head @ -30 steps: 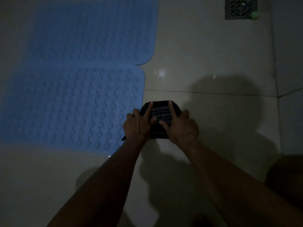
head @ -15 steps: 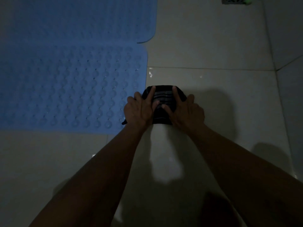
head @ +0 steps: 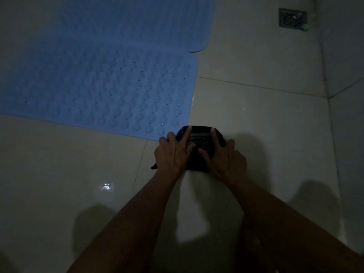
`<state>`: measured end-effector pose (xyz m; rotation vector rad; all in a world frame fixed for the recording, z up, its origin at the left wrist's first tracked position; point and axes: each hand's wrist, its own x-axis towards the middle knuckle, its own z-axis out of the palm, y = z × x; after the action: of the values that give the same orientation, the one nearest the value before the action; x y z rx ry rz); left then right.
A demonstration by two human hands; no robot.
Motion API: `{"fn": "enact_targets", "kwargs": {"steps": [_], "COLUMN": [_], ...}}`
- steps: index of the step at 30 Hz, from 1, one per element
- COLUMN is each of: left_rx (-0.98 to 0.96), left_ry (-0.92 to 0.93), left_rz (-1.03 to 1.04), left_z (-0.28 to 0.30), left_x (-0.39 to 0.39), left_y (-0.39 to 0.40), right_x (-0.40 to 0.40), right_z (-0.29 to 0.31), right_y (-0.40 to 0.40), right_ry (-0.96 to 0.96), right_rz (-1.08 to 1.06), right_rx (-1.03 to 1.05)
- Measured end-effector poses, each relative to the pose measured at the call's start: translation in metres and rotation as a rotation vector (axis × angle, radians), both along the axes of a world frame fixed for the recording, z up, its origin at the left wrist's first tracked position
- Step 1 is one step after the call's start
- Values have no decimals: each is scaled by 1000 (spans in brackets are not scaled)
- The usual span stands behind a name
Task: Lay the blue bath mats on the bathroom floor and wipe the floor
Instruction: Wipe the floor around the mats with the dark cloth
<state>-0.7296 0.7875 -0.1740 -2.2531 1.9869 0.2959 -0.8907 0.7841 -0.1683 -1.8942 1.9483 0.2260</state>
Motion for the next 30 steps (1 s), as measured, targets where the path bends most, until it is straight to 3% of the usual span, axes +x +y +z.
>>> {"fn": "enact_targets", "kwargs": {"steps": [17,23,30], "left_rx": [51,57,39], "left_ry": [61,89,98], "left_rz": [253,388,517], "left_z": [5,9,12], "left_x": [38,61,92], "left_y": [80,93,102], "right_x": [45,76,116], "right_z": [6,4,-9], "right_y": [33,25,7], "right_ry": [83,131,25], "right_rz": [333,541,775], "right_rx": [-42,-180,-407]}}
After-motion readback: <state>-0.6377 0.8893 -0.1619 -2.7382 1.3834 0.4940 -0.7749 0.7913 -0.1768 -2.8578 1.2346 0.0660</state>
